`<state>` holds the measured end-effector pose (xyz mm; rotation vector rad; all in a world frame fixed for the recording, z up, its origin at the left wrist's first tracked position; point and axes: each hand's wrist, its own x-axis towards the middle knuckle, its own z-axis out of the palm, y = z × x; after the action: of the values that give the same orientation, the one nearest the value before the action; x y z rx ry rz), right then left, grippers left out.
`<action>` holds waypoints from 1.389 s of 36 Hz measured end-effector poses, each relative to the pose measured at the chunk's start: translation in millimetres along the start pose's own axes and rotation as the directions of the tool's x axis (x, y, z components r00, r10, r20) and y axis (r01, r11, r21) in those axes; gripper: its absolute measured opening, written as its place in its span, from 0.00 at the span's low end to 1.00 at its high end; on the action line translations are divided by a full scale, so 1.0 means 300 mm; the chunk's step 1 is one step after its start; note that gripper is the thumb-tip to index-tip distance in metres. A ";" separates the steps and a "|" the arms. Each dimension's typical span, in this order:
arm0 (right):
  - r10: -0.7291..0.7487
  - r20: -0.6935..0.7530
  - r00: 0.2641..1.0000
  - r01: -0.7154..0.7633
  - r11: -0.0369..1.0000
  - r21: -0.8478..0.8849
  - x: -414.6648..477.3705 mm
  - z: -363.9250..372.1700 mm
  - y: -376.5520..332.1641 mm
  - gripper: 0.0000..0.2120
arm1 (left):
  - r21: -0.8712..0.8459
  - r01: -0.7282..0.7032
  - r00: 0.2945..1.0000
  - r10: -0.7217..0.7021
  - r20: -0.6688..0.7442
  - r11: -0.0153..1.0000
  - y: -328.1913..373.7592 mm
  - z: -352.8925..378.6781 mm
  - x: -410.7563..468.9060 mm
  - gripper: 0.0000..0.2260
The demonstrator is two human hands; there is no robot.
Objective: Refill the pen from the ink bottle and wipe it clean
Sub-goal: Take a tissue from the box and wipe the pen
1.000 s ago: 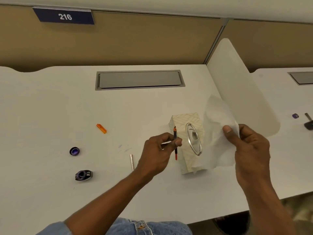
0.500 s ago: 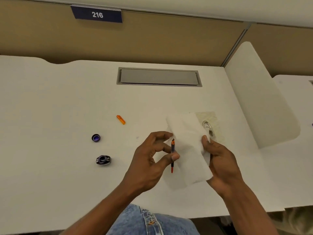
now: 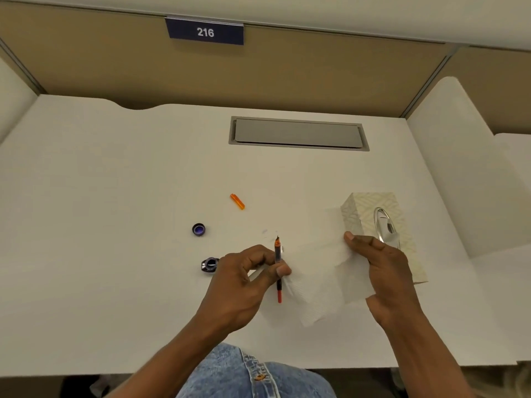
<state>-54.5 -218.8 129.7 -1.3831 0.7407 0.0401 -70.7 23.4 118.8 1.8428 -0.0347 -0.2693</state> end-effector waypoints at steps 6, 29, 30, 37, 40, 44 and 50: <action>-0.383 -0.160 0.910 0.307 0.880 -0.363 -0.019 0.031 0.035 0.07 | 0.016 0.025 0.999 -0.025 0.045 1.000 -0.027 -0.061 -0.021 0.08; 0.076 0.448 0.891 -0.035 0.994 -0.100 -0.265 0.262 0.157 0.21 | -0.278 0.080 0.997 -0.078 0.019 0.957 -0.057 -0.179 -0.106 0.12; 0.090 0.474 0.876 -0.050 0.994 -0.096 -0.269 0.264 0.162 0.22 | -0.277 0.080 0.997 -0.078 0.018 0.958 -0.060 -0.181 -0.109 0.12; 0.059 0.464 0.884 0.045 0.977 -0.210 -0.278 0.271 0.209 0.28 | -0.203 0.117 0.993 -0.120 -0.006 0.972 -0.075 -0.207 -0.125 0.12; 0.048 0.427 0.903 0.072 0.963 -0.260 -0.274 0.271 0.218 0.24 | -0.142 0.121 0.992 -0.126 -0.025 0.982 -0.080 -0.223 -0.127 0.11; 0.028 0.345 0.938 0.098 0.935 -0.341 -0.269 0.274 0.220 0.22 | -0.050 0.156 0.983 -0.160 -0.092 0.987 -0.097 -0.238 -0.132 0.08; 0.009 0.176 0.984 0.062 0.917 -0.395 -0.247 0.286 0.223 0.19 | 0.019 0.159 0.981 -0.156 -0.114 0.987 -0.105 -0.258 -0.150 0.09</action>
<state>-102.9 -98.3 108.2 -1.7539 0.5840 0.3031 -102.3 112.8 116.6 1.8885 0.1877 -0.2761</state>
